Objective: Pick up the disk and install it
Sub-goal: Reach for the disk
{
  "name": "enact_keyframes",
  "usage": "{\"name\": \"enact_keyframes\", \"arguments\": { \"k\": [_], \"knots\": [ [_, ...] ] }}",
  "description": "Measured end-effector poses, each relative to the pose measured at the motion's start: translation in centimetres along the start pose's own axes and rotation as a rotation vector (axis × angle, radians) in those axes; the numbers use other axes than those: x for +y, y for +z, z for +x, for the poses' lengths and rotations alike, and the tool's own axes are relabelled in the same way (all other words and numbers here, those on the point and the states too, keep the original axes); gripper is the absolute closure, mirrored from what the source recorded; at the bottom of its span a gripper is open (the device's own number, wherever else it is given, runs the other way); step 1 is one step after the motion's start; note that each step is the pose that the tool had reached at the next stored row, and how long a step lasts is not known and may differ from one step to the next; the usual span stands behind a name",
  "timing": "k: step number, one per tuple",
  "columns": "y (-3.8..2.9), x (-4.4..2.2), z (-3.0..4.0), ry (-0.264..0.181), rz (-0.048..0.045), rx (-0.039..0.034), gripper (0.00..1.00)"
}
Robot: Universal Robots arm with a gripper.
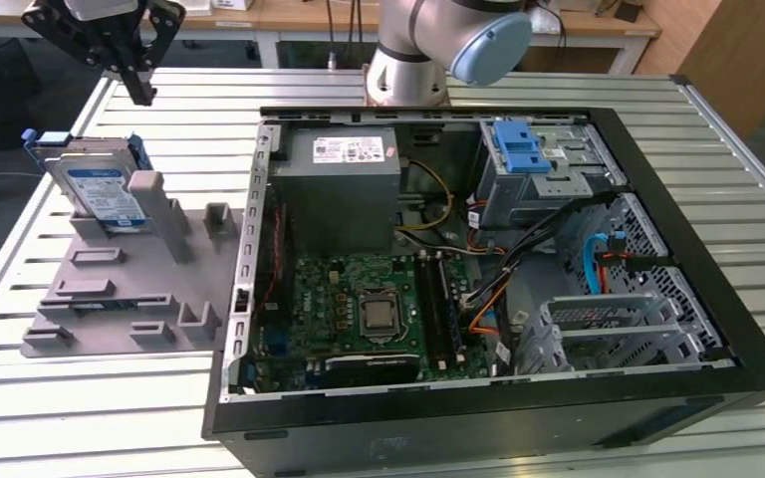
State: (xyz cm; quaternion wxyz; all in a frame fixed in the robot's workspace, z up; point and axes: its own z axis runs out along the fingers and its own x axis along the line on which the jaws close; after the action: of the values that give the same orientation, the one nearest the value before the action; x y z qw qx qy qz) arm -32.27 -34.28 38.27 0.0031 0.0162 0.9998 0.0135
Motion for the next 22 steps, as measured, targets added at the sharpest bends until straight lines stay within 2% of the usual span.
{"name": "enact_keyframes", "arguments": {
  "k": [10, 17, 22],
  "knots": [
    [0.22, -0.07, 2.21, 0.000, 0.0000, 0.0000, 0.89],
    [0.22, -0.08, 2.41, 0.000, 0.0000, 0.0001, 0.89],
    [0.26, -0.11, 3.26, 0.000, 0.0000, 0.0000, 0.89]
  ]
}}
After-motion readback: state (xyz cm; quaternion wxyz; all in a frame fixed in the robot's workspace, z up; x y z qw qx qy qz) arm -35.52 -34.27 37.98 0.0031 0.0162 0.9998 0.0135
